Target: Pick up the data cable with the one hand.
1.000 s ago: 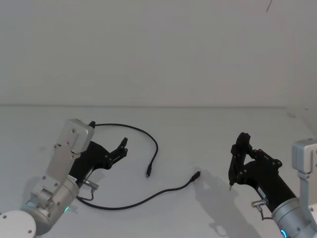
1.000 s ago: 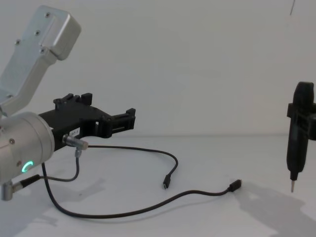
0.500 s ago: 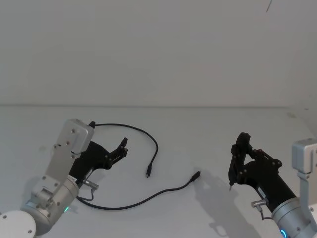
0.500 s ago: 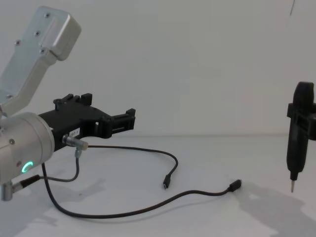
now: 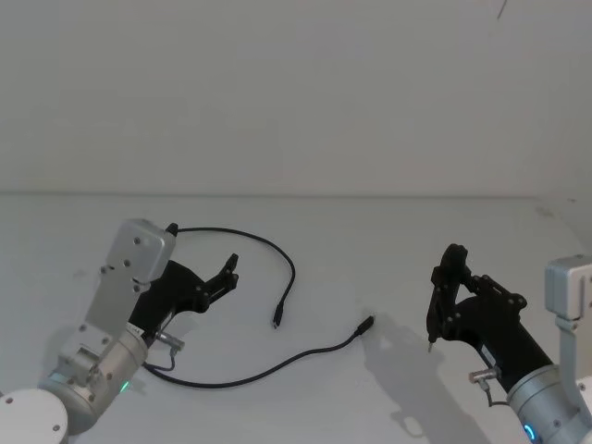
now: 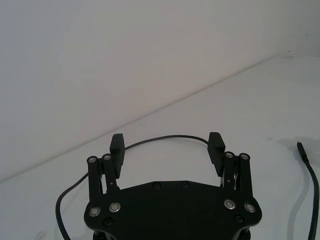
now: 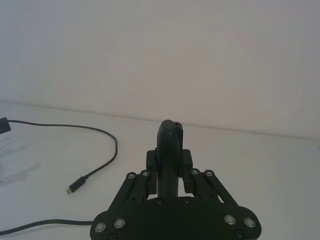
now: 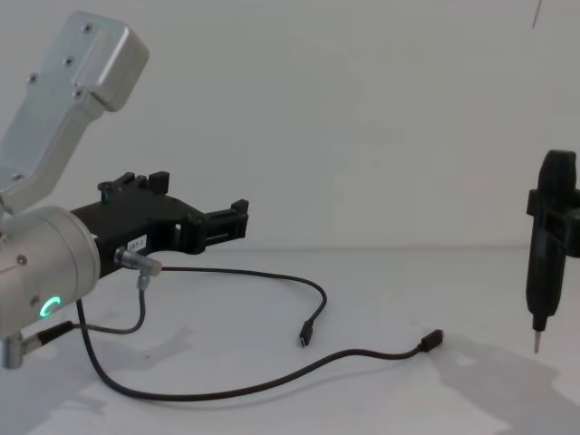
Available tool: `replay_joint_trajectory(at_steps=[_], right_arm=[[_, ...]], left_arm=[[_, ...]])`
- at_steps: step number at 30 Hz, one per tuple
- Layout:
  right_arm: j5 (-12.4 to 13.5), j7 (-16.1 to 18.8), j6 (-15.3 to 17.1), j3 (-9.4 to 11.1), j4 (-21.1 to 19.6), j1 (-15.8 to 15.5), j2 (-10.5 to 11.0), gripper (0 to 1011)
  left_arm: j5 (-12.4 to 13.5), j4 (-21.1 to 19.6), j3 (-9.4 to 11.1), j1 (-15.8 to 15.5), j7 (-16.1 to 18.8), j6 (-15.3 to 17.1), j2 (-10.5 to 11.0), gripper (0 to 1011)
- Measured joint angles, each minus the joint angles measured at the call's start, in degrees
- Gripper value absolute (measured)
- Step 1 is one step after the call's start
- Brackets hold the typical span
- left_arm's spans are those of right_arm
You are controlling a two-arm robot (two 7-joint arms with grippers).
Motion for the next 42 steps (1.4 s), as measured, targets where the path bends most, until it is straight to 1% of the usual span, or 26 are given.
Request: replay_joint_trajectory(at_steps=[8, 12, 19, 24, 25, 29, 31, 32, 33, 34, 36, 38, 41, 42], right_arm=[[0.0, 0.0, 0.0, 0.0, 0.0, 0.0, 0.0, 279], [0.0, 0.0, 0.0, 0.0, 0.0, 0.0, 0.0, 279], [0.0, 0.0, 0.0, 0.0, 0.0, 0.0, 0.0, 279], [0.0, 0.0, 0.0, 0.0, 0.0, 0.0, 0.0, 279], [0.0, 0.0, 0.0, 0.0, 0.0, 0.0, 0.0, 279], [0.0, 0.0, 0.0, 0.0, 0.0, 0.0, 0.0, 279], [0.0, 0.0, 0.0, 0.0, 0.0, 0.0, 0.0, 279], [0.0, 0.0, 0.0, 0.0, 0.0, 0.0, 0.0, 279], [0.0, 0.0, 0.0, 0.0, 0.0, 0.0, 0.0, 279], [0.0, 0.0, 0.0, 0.0, 0.0, 0.0, 0.0, 279], [0.0, 0.0, 0.0, 0.0, 0.0, 0.0, 0.0, 279], [0.0, 0.0, 0.0, 0.0, 0.0, 0.0, 0.0, 279], [0.0, 0.0, 0.0, 0.0, 0.0, 0.0, 0.0, 279], [0.0, 0.0, 0.0, 0.0, 0.0, 0.0, 0.0, 279]], left_arm=[[-0.1, 0.0, 0.0, 0.0, -0.4, 0.1, 0.0, 1001], [-0.5, -0.2, 0.0, -0.2, -1.6, 0.6, 0.4, 1001], [-2.4, -1.2, 0.1, -0.9, -5.8, 2.9, 1.8, 1001], [-4.3, -2.5, 0.1, -1.7, -9.9, 6.2, 3.5, 1001], [-4.9, -2.8, 0.1, -1.9, -11.2, 7.3, 4.1, 1001], [-6.1, -3.6, 0.2, -2.7, -13.9, 9.9, 5.3, 1001], [-7.1, -4.1, 0.4, -3.4, -15.8, 12.0, 6.1, 1001], [-7.6, -4.4, 0.5, -3.9, -17.2, 13.4, 6.7, 1001], [-7.9, -4.5, 0.6, -4.1, -17.9, 14.1, 6.8, 1001], [-8.6, -4.8, 0.8, -4.7, -19.1, 15.7, 7.4, 1001], [-9.1, -5.1, 1.1, -5.3, -20.4, 16.9, 7.9, 1001], [-9.9, -5.4, 1.5, -6.4, -22.3, 19.3, 8.5, 1001], [-10.7, -5.6, 2.1, -7.5, -24.0, 21.6, 9.0, 1001], [-11.2, -5.7, 2.5, -8.2, -25.2, 23.4, 9.2, 1001]])
